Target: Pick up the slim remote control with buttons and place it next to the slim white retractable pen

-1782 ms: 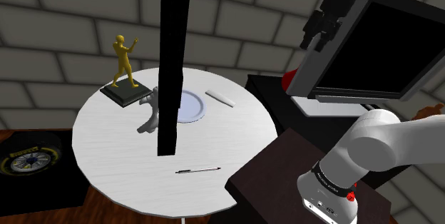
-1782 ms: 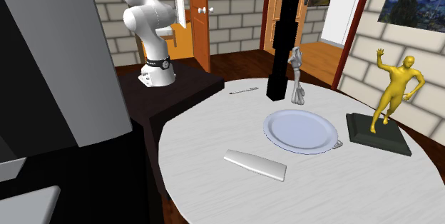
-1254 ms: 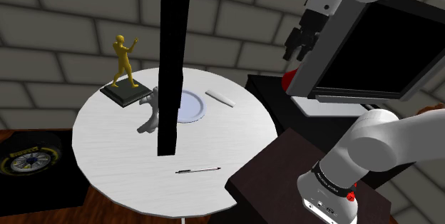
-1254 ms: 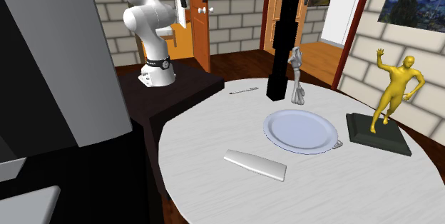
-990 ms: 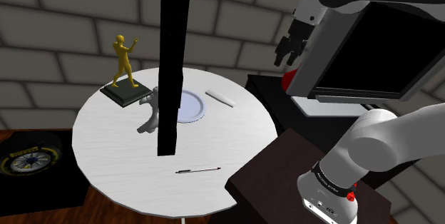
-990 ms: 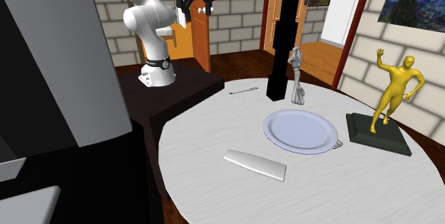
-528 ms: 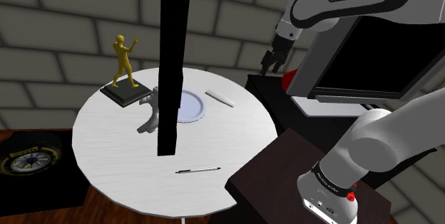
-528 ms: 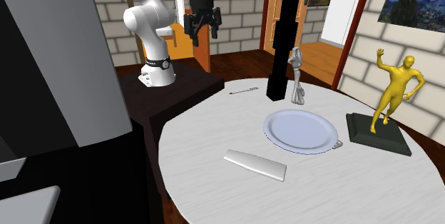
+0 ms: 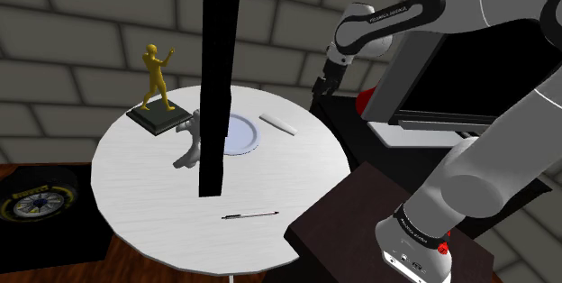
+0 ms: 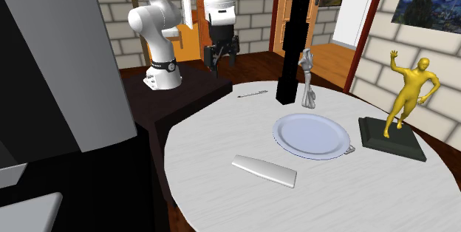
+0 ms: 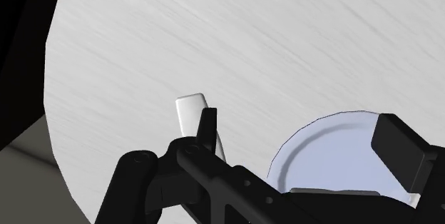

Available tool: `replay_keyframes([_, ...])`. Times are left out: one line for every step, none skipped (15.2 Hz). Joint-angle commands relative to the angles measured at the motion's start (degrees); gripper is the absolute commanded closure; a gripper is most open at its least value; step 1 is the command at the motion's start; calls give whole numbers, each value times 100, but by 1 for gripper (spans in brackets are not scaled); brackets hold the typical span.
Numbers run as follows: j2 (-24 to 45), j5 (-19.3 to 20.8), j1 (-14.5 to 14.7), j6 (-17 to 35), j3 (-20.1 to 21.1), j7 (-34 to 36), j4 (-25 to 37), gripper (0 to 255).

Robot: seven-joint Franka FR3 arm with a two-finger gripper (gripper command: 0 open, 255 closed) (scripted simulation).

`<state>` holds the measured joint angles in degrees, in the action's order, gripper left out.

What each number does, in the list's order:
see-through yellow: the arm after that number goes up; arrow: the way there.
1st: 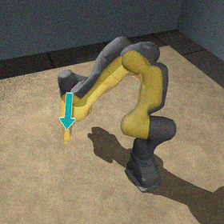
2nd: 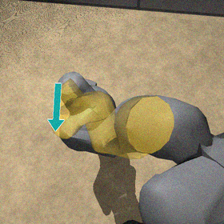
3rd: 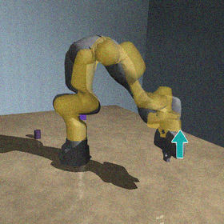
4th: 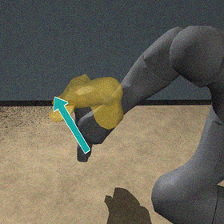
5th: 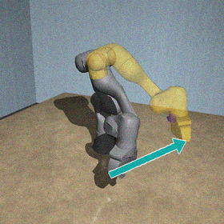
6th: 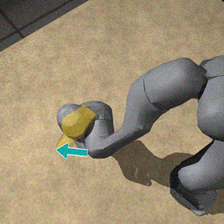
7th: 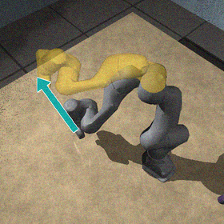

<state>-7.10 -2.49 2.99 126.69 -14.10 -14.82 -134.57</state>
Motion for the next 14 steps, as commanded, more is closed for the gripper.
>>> replay_keyframes([497,-122,7,294,-56,-258,194,0])
replay_keyframes([728,-188,8,410,-65,-371,302,0])
replay_keyframes([959,-257,4,519,-69,-484,418,0])
replay_keyframes([1191,-328,-4,620,-67,-595,541,0])
replay_keyframes([1422,-399,-18,713,-58,-705,672,0])
replay_keyframes([1654,-469,-37,799,-44,-812,811,0])
replay_keyframes([1885,-537,-60,878,-25,-915,957,0])
replay_keyframes([2115,-601,-86,950,-2,-1014,1110,0])
replay_keyframes([2344,-661,-117,1014,26,-1107,1271,0])
replay_keyframes([2572,-716,-150,1072,56,-1196,1440,0])
replay_keyframes([2800,-764,-187,1122,91,-1278,1615,0])
replay_keyframes([3027,-806,-225,1166,126,-1354,1799,0])
replay_keyframes([3254,-842,-264,1203,163,-1424,1990,0])
replay_keyframes([3481,-872,-303,1233,198,-1488,2189,0])
